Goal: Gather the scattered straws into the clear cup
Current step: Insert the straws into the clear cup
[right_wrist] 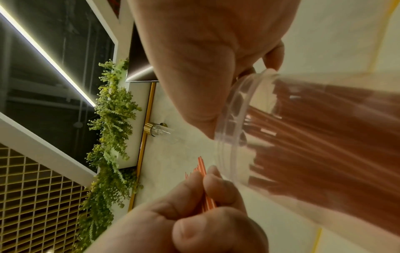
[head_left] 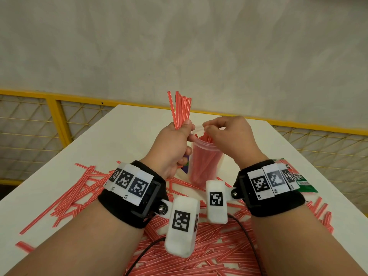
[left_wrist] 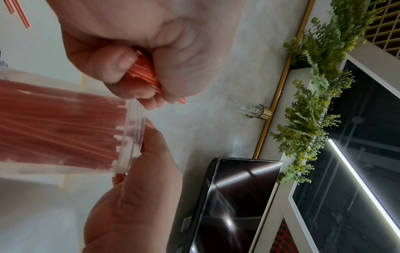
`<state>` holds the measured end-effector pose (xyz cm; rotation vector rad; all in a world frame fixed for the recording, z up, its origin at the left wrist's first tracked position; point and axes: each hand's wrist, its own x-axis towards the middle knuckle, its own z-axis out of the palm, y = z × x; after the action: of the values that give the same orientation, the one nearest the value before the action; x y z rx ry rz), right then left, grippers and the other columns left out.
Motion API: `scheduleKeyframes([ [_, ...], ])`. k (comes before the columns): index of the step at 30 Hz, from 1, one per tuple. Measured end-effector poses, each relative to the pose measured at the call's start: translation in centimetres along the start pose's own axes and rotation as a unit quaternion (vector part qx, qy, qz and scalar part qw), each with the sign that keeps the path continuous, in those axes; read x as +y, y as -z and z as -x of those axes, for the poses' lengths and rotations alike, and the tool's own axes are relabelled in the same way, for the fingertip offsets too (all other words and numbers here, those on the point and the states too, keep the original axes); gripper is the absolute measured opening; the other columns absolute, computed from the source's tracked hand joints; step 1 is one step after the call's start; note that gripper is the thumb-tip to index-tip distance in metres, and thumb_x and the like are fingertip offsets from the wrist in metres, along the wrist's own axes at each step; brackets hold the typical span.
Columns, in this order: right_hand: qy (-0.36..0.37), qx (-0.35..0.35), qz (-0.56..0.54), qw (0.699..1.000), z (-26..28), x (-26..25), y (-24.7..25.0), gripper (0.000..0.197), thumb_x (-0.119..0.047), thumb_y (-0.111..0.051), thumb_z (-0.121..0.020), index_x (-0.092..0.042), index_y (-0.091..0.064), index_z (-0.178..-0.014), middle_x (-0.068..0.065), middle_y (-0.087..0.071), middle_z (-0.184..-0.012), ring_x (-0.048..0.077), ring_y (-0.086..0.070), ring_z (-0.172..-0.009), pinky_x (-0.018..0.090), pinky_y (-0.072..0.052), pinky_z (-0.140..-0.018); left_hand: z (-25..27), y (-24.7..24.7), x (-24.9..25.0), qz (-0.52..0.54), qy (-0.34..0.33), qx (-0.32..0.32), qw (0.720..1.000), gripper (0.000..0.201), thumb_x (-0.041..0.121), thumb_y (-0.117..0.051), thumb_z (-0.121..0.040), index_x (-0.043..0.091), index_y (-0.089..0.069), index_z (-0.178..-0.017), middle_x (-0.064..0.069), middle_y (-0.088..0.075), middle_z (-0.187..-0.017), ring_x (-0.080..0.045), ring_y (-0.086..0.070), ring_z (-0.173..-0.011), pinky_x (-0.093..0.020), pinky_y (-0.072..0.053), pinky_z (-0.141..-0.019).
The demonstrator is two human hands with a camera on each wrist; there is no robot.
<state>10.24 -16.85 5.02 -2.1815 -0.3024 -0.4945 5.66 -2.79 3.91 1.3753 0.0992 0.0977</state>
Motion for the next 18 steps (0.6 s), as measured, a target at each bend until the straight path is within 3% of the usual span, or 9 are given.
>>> scheduleKeyframes([
  [3,0.003,0.002,-0.003,1.000,-0.1,-0.2,0.5,0.016,-0.021,-0.061,-0.083,-0.027,-0.076,-0.082,-0.011,-0.066,-0.097,0.004,-0.058,-0.086,0.026,-0.044,-0.075,0.0,0.0,0.0,0.007,-0.002,-0.002,1.000,0.024,0.040,-0.048,-0.100,0.019,-0.061,-0.098,0.003,-0.053,-0.071,-0.007,-0.039,-0.043,-0.018,-0.026,-0.035],
  [6,-0.005,-0.043,-0.021,0.999,0.0,-0.4,1.6,0.011,-0.032,-0.071,-0.079,-0.026,-0.075,-0.071,-0.012,-0.067,-0.082,-0.004,-0.058,-0.071,0.026,-0.043,-0.064,0.0,0.0,0.0,0.009,-0.007,-0.003,1.000,0.024,0.040,-0.048,-0.100,0.020,-0.061,-0.098,0.004,-0.055,-0.068,-0.006,-0.043,-0.042,-0.019,-0.028,-0.035],
  [8,0.001,-0.109,0.006,0.994,0.2,-0.5,2.5,0.019,-0.045,-0.074,-0.076,-0.026,-0.076,-0.073,-0.006,-0.069,-0.078,0.003,-0.062,-0.071,0.031,-0.048,-0.064,0.0,-0.1,0.0,0.007,-0.011,0.004,1.000,0.024,0.040,-0.048,-0.100,0.020,-0.062,-0.099,0.003,-0.058,-0.070,-0.006,-0.049,-0.045,-0.020,-0.031,-0.036],
  [10,0.040,-0.200,0.098,0.974,0.3,-0.8,3.4,0.027,-0.053,-0.068,-0.079,-0.028,-0.076,-0.084,-0.003,-0.070,-0.088,0.010,-0.063,-0.082,0.031,-0.050,-0.075,0.1,-0.2,0.0,0.009,-0.015,0.012,1.000,0.024,0.040,-0.047,-0.100,0.021,-0.061,-0.100,0.003,-0.060,-0.072,-0.009,-0.058,-0.053,-0.021,-0.034,-0.037],
  [12,0.079,-0.280,0.216,0.932,0.5,-1.2,3.6,0.032,-0.056,-0.057,-0.086,-0.029,-0.073,-0.091,-0.001,-0.068,-0.092,0.013,-0.061,-0.086,0.033,-0.050,-0.080,0.1,-0.3,0.0,0.010,-0.017,0.016,1.000,0.023,0.039,-0.047,-0.101,0.021,-0.061,-0.100,0.002,-0.061,-0.075,-0.012,-0.062,-0.060,-0.021,-0.035,-0.038],
  [15,0.073,-0.312,0.252,0.913,0.9,-1.7,2.7,0.039,-0.052,-0.046,-0.094,-0.023,-0.061,-0.074,0.000,-0.060,-0.079,0.016,-0.055,-0.076,0.030,-0.044,-0.067,0.0,-0.3,-0.1,0.011,-0.024,0.018,0.999,0.022,0.037,-0.046,-0.101,0.020,-0.060,-0.100,0.000,-0.059,-0.080,-0.013,-0.062,-0.059,-0.021,-0.035,-0.038],
  [16,0.074,-0.309,0.250,0.915,1.0,-1.8,2.2,0.041,-0.050,-0.045,-0.095,-0.019,-0.062,-0.076,0.002,-0.060,-0.078,0.018,-0.055,-0.076,0.031,-0.043,-0.066,0.0,-0.3,-0.1,0.011,-0.028,0.020,0.999,0.022,0.037,-0.046,-0.101,0.019,-0.060,-0.100,0.000,-0.058,-0.080,-0.012,-0.061,-0.058,-0.021,-0.035,-0.038],
  [18,0.088,-0.286,0.245,0.922,1.0,-1.8,1.7,0.040,-0.048,-0.050,-0.094,-0.013,-0.069,-0.098,0.005,-0.065,-0.092,0.021,-0.059,-0.087,0.033,-0.047,-0.075,-0.1,-0.1,0.0,0.012,-0.033,0.026,0.999,0.022,0.036,-0.046,-0.101,0.020,-0.060,-0.099,0.000,-0.058,-0.081,-0.012,-0.060,-0.058,-0.020,-0.036,-0.038],
])
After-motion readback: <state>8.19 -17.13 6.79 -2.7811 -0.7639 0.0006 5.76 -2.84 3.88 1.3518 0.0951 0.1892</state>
